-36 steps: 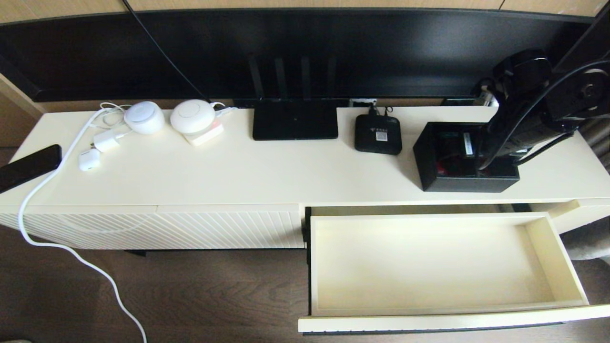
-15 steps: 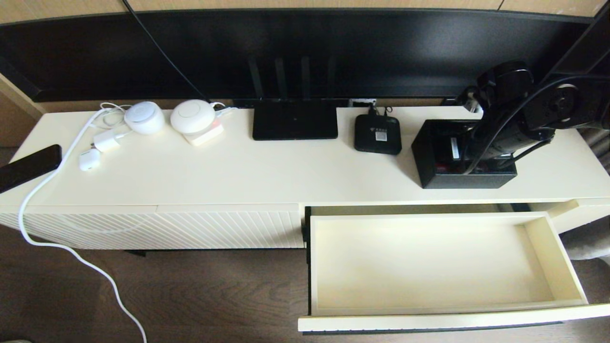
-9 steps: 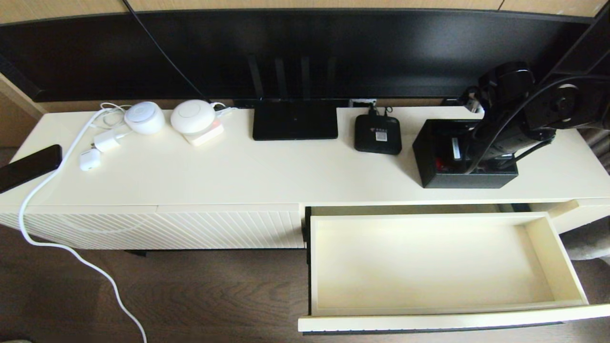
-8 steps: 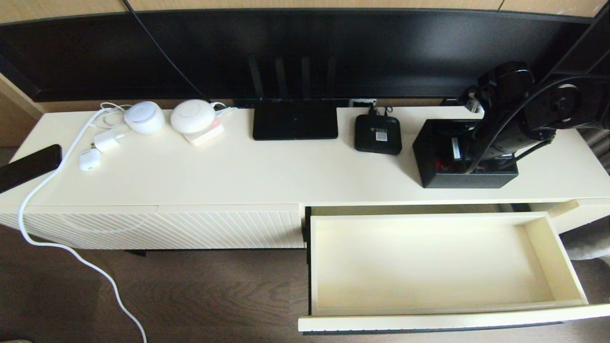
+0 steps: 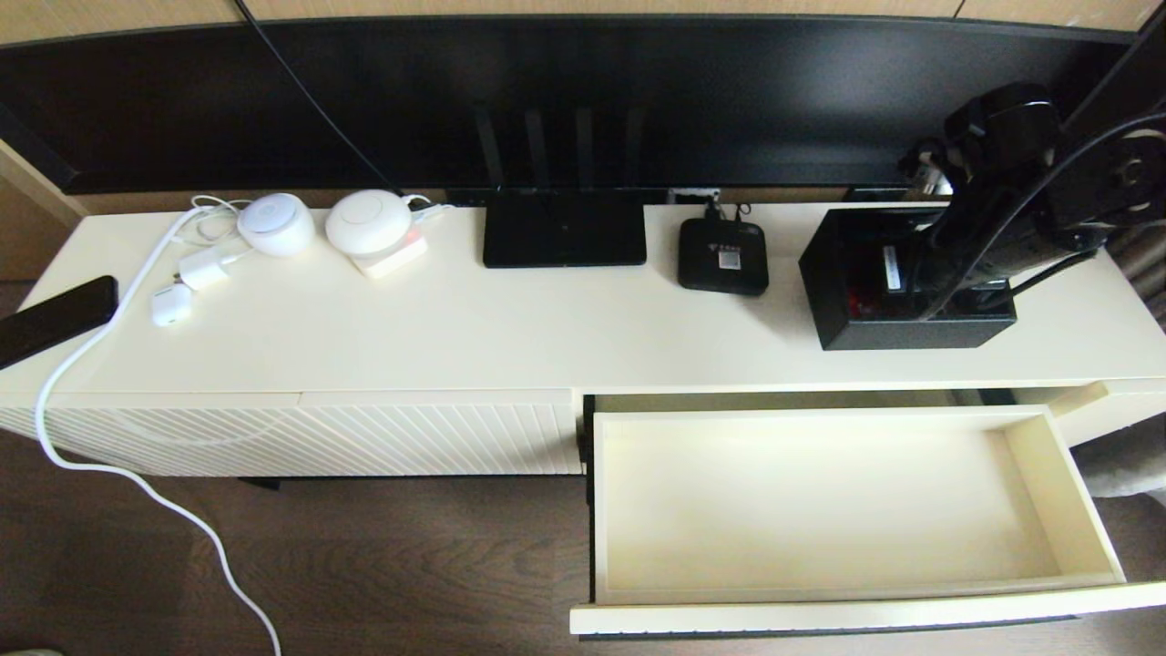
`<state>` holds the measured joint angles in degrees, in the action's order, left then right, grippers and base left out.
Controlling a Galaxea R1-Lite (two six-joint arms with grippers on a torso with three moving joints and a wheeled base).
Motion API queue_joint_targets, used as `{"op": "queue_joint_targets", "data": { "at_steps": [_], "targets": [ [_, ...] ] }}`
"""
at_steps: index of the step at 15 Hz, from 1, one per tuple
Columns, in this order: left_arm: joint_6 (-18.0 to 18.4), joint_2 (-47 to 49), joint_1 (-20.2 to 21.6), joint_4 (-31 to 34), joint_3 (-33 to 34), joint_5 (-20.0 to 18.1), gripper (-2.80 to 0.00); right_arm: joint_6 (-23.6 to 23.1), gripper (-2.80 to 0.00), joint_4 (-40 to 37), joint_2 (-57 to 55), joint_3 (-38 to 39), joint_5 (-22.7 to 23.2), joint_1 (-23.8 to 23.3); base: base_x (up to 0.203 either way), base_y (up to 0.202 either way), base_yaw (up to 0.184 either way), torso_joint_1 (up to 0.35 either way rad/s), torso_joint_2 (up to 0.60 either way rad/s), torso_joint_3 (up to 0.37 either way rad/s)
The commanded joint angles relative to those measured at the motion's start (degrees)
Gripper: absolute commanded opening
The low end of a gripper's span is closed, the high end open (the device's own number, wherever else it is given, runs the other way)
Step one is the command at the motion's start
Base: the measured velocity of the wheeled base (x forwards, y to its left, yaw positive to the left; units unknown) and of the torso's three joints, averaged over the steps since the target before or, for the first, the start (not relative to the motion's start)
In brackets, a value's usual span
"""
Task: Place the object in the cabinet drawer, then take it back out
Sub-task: Put the storage box in the drawer
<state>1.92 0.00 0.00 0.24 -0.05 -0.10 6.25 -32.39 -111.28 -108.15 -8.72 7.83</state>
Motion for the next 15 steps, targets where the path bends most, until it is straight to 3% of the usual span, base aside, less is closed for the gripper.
{"op": "queue_joint_targets", "data": {
  "at_steps": [1,5,10,15],
  "targets": [
    [0.02,0.06,0.0,0.02,0.03,0.01,-2.8,-0.1,-2.8,-0.53,6.42,3.27,-0.05,0.75,0.0,0.0,0.0,0.0,0.0,0.0],
    [0.02,0.09,0.0,0.02,0.0,0.01,-2.8,-0.14,-2.8,-0.79,17.84,15.29,-0.86,3.57,0.0,0.0,0.0,0.0,0.0,0.0],
    [0.02,0.09,0.0,0.02,-0.01,0.01,-2.8,1.11,-2.8,-0.4,30.38,38.51,-3.24,8.97,0.0,0.0,0.0,0.0,0.0,0.0],
    [0.02,0.09,0.0,-0.03,0.01,0.01,-2.8,9.22,-2.8,8.66,30.56,56.17,-3.66,11.64,0.0,0.0,0.0,0.0,0.0,0.0]
  ]
}}
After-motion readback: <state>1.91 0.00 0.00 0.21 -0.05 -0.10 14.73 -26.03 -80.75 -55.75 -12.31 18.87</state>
